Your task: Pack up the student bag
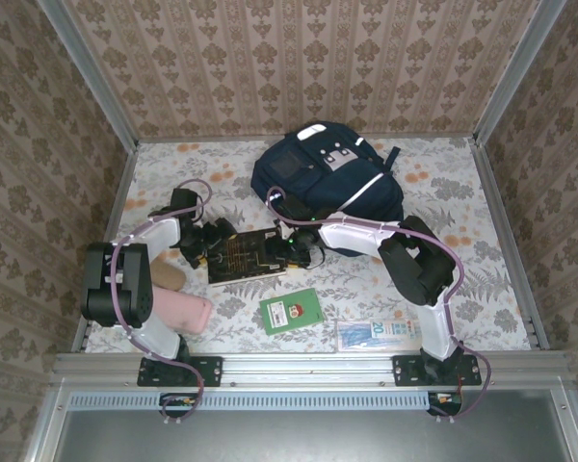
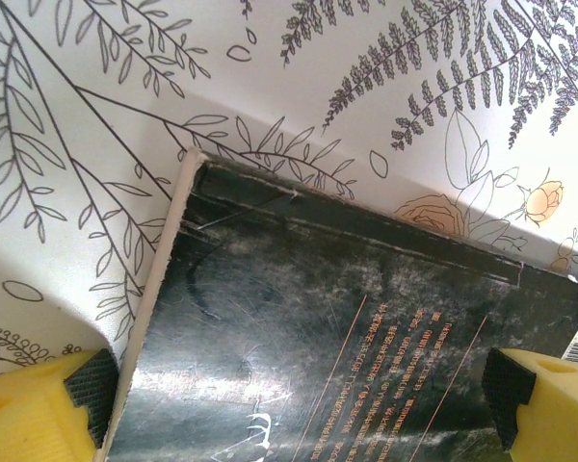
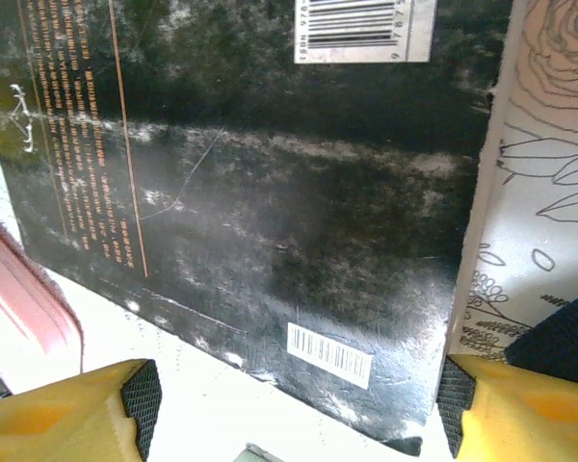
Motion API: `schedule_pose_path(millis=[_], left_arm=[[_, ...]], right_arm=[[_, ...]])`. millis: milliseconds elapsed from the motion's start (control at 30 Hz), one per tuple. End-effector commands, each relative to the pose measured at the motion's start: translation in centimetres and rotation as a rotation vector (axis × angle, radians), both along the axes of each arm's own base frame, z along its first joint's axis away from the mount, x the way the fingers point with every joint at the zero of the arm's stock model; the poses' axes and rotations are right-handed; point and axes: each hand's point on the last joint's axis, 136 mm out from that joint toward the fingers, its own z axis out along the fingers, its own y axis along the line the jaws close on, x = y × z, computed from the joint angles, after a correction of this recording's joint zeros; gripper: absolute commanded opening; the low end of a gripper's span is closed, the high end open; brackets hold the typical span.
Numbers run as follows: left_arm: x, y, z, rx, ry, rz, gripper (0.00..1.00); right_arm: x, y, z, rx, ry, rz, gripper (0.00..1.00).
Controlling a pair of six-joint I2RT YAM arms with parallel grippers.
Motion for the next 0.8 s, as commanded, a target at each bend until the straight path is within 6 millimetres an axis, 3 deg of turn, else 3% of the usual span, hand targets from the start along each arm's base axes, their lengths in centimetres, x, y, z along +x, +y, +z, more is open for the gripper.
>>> schedule_pose_path(millis=[0,600,767], left_arm=[[-1.3,-1.6,-0.2,-0.057,0.048,-0.032,1.00],[-1.4,-1.7,-0.1,-0.035,0.043,-0.050,1.00],[-1.6,-1.8,-0.1,-0.033,0.043,-0.056,1.00]], right_arm=[[0.0,2.3,3.1,0.125,-0.010,0.027,0.75],[0.8,1.0,5.7,0.162,-0.038,-0.015,0.65],[0.8,1.2,5.4,0.185,-0.019,-0.017,0.64]])
